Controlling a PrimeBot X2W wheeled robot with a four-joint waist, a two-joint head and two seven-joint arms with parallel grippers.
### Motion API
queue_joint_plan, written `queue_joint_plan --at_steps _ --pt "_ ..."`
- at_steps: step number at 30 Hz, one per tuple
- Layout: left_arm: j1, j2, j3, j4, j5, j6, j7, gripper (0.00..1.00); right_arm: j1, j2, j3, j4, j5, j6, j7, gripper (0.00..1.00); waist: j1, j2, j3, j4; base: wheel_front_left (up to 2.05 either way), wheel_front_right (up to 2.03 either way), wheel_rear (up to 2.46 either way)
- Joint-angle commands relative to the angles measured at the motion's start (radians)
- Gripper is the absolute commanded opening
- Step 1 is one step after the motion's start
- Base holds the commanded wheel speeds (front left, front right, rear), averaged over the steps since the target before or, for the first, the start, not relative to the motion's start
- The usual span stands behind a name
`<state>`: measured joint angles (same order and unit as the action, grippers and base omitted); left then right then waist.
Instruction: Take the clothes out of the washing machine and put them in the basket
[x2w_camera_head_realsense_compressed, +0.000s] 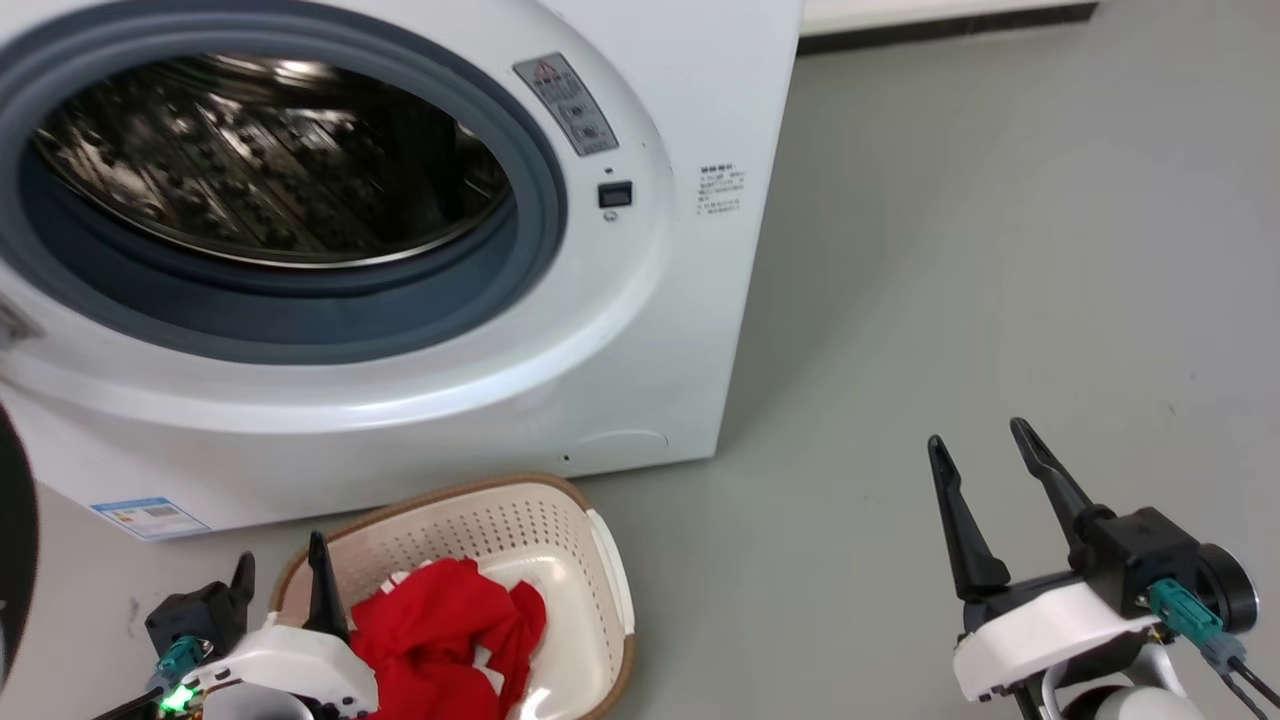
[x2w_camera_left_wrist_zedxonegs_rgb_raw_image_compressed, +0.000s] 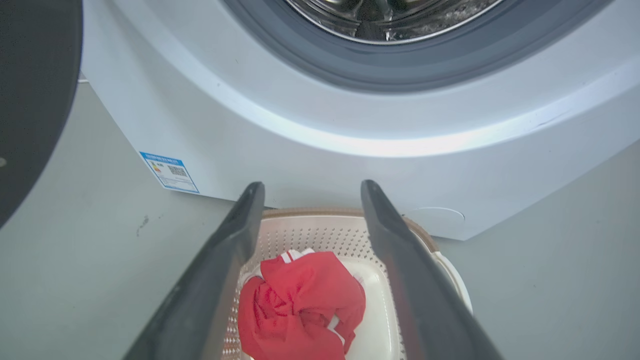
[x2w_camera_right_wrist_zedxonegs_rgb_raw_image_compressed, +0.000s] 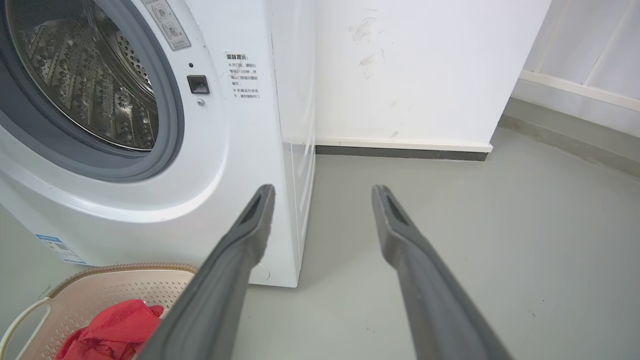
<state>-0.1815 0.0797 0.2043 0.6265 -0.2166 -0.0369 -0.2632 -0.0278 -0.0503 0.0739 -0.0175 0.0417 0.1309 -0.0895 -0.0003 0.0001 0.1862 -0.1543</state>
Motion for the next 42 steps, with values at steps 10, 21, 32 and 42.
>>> queue_joint_plan --at_steps 10,21,32,42 --pt "0.154 -0.026 -0.065 -0.405 0.097 0.002 -0.002 1.0 0.091 0.0 -0.047 -0.073 -0.035 0.0 0.052 1.0 0.0003 -0.0001 -0.177 0.067 0.0 0.0 0.0" --pt "0.291 -0.027 -0.144 -0.61 0.162 0.01 -0.002 1.0 0.16 0.0 -0.062 -0.148 -0.055 0.0 0.083 1.0 0.0003 -0.0001 -0.232 0.097 0.0 0.0 0.0" --pt "0.363 -0.028 -0.171 -0.635 0.152 0.028 -0.001 1.0 0.182 0.0 -0.057 -0.188 -0.061 0.0 0.093 1.0 0.0003 -0.0001 -0.233 0.121 0.0 0.0 0.0" --pt "0.354 -0.02 -0.186 -0.628 0.147 0.039 0.006 1.0 0.193 0.0 -0.062 -0.183 -0.054 0.0 0.105 1.0 0.0003 -0.0001 -0.227 0.124 0.0 0.0 0.0"
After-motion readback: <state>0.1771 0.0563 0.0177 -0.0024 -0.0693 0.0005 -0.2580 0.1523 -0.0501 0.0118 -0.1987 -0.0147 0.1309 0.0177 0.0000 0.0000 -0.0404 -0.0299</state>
